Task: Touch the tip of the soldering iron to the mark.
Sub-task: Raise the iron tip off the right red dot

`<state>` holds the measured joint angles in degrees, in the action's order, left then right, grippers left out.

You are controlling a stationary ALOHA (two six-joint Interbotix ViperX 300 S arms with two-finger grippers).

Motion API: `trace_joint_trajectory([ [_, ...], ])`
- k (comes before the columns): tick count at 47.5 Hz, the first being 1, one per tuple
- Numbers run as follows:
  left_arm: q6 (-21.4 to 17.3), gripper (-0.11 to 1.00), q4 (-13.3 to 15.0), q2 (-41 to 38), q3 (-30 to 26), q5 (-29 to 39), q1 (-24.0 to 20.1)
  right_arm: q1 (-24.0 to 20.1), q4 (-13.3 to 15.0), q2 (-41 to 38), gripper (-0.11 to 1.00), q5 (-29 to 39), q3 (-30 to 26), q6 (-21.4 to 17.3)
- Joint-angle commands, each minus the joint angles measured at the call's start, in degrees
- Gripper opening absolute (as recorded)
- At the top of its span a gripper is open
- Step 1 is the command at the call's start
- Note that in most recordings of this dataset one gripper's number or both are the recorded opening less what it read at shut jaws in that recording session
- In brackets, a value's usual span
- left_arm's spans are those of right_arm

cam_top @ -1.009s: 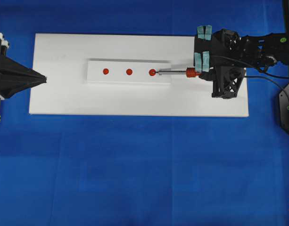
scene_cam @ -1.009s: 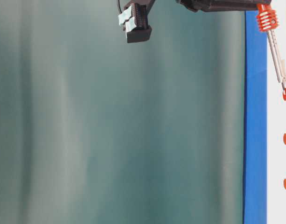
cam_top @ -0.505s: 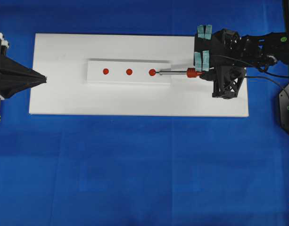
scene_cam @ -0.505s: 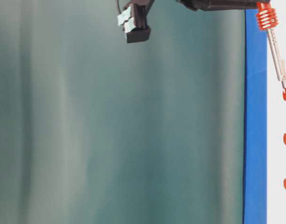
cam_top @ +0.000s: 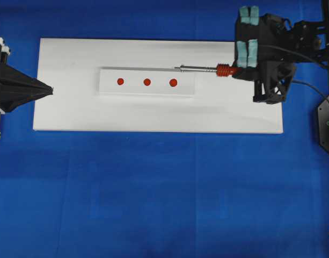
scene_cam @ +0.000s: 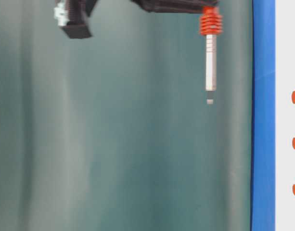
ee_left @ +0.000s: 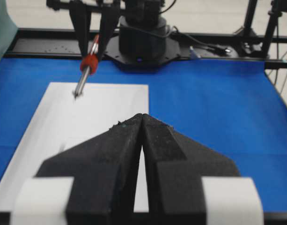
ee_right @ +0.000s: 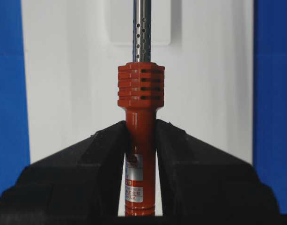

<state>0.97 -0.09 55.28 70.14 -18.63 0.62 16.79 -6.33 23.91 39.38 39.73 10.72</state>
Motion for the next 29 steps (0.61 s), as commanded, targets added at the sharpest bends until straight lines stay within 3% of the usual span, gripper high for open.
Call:
trace_joint_trajectory([
  [1,0.1,0.00,-0.1,-0.4,-0.6,-0.6,0.2,0.0,0.6,1.8,0.06,1.4,-2.6,-0.2],
  [29,0.1,0.00,0.0,-0.4,-0.6,-0.5,0.5,0.0,0.8,2.5,0.06,2.3,-3.0,-0.5],
])
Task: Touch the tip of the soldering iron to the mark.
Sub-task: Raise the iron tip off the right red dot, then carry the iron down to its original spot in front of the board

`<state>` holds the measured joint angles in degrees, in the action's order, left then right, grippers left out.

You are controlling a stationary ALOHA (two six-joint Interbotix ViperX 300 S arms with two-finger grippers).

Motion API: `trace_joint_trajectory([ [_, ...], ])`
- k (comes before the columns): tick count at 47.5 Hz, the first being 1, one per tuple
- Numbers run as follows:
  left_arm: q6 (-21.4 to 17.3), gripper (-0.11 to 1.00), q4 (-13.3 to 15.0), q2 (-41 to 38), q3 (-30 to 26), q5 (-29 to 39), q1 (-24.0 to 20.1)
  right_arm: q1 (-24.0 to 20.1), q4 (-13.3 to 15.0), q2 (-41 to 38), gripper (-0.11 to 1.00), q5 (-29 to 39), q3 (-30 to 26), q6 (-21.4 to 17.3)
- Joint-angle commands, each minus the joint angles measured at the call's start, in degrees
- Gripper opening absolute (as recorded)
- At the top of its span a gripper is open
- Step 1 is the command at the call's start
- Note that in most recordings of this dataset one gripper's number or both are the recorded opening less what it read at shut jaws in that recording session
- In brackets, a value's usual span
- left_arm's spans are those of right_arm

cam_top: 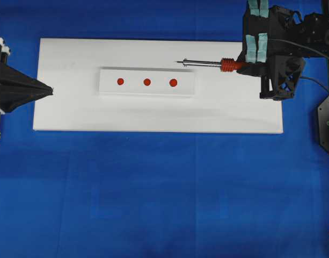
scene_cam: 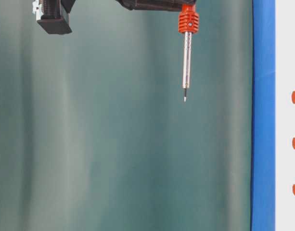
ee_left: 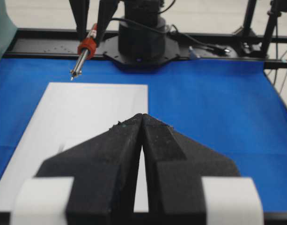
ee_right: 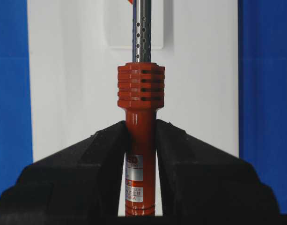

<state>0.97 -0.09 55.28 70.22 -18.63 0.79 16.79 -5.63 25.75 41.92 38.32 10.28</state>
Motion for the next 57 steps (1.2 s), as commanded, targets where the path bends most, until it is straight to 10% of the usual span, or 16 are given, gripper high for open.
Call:
trace_joint_trajectory([
  [1,0.1,0.00,-0.1,-0.4,-0.7,-0.5,0.4,0.0,0.1,0.8,0.06,-0.3,-1.5,-0.1],
  [18,0.1,0.00,-0.1,-0.4,-0.7,-0.5,0.4,-1.3,0.1,2.0,0.06,-0.3,-0.4,-4.6],
  [32,0.1,0.00,0.0,-0.4,-0.7,-0.5,0.4,-13.0,0.7,4.7,0.06,-2.0,1.7,-13.8],
  [57,0.8,0.00,0.0,-0.3,-0.7,-0.6,0.4,-37.0,19.0,-0.5,0.06,-2.7,0.3,-47.9],
])
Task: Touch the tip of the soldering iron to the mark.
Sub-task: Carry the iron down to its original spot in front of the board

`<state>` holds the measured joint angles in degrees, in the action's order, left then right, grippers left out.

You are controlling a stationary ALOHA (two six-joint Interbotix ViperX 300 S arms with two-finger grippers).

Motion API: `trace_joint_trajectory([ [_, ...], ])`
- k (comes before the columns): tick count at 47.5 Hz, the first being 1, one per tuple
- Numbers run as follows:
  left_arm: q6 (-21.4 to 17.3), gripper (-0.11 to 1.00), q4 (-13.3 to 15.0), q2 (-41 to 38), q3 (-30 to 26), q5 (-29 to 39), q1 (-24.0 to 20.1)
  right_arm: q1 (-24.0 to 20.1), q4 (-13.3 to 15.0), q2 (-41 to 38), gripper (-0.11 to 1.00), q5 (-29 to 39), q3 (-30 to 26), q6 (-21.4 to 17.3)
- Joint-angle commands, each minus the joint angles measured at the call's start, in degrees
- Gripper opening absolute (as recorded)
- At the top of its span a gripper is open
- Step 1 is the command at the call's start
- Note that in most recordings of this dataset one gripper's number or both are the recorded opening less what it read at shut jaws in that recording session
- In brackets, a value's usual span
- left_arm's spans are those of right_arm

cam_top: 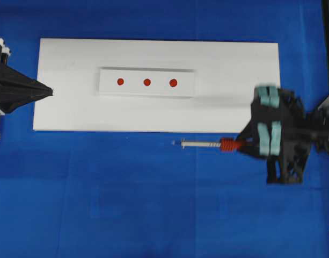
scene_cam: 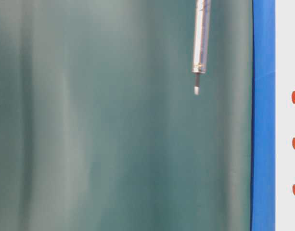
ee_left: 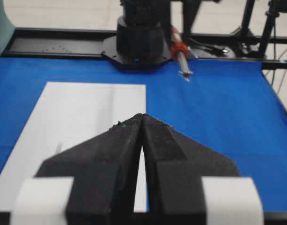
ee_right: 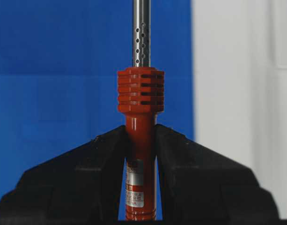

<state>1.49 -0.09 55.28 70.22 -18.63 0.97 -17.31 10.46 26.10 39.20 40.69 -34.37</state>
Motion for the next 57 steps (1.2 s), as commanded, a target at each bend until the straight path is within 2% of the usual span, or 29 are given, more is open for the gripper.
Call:
trace_joint_trajectory([
  [1,0.4,0.00,0.0,-0.3,-0.7,-0.6,0.2,-3.6,3.8,-1.2,0.06,0.1,-2.3,-4.6],
  [7,0.4,0.00,0.0,-0.3,-0.7,-0.6,0.2,-7.4,7.8,-3.9,0.06,1.3,-3.8,-11.1],
  [13,0.4,0.00,0.0,-0.3,-0.7,-0.6,0.2,-9.0,9.0,-5.9,0.06,2.1,-4.9,-13.7],
  [20,0.4,0.00,0.0,-0.1,-0.7,-0.6,0.2,-8.9,9.5,-8.3,0.06,2.2,-6.6,-13.8],
  [29,0.4,0.00,0.0,-0.1,-0.7,-0.6,0.2,-7.8,11.7,-13.5,0.06,2.2,-11.3,-13.7],
  [51,0.5,0.00,0.0,0.0,-0.7,-1.1,1.2,-3.6,12.7,-30.7,0.06,1.9,-29.0,-12.6],
  [57,0.5,0.00,0.0,0.0,-0.7,-1.1,1.9,-3.1,12.7,-33.0,0.06,2.1,-32.3,-12.3],
])
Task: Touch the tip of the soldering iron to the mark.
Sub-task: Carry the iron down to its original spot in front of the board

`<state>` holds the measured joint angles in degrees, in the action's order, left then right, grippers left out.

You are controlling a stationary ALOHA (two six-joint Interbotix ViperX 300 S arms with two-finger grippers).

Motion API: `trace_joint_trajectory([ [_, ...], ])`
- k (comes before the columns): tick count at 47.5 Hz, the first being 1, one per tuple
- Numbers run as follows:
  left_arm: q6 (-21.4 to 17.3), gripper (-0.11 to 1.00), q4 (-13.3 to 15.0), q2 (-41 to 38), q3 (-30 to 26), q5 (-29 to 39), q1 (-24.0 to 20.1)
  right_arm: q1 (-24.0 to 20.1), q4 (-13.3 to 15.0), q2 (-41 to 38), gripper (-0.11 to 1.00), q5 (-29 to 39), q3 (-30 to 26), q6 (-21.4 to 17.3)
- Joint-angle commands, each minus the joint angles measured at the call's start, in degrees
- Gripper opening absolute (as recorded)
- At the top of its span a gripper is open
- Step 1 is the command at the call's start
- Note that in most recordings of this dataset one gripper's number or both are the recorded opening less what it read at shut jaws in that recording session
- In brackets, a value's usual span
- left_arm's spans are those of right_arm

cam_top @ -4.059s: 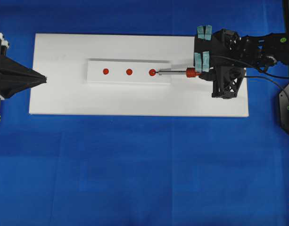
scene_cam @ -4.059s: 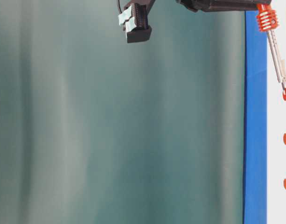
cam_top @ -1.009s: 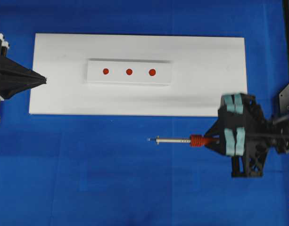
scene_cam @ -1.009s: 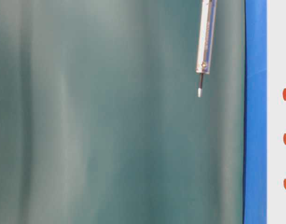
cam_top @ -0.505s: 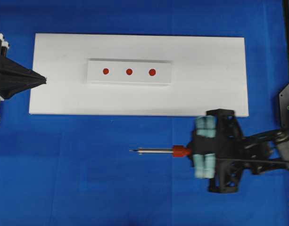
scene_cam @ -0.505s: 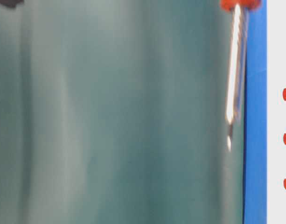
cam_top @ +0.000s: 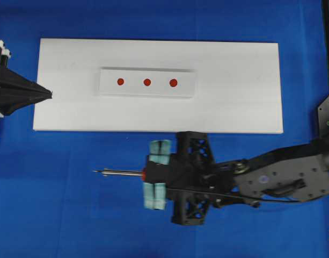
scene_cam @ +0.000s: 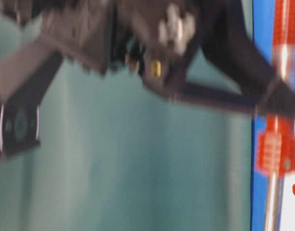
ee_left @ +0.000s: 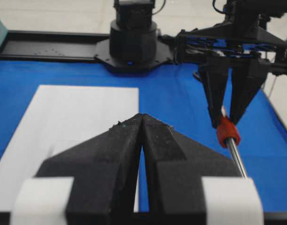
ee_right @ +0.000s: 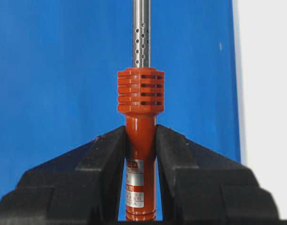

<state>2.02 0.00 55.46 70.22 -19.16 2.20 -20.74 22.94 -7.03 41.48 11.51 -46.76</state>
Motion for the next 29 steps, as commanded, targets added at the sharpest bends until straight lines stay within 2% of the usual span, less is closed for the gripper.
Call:
trace_joint_trajectory([
  [1,0.0,0.00,-0.1,-0.2,-0.7,-0.5,0.8,0.4,0.3,-0.2,0.06,-0.2,-3.3,0.1],
  [19,0.0,0.00,-0.1,-0.2,-0.7,-0.5,1.1,0.5,0.4,-3.0,0.06,-2.1,-2.5,-0.1],
  [29,0.0,0.00,-0.1,-0.4,-0.7,-0.5,1.1,1.3,0.3,-6.2,0.06,-10.8,1.3,-0.4],
])
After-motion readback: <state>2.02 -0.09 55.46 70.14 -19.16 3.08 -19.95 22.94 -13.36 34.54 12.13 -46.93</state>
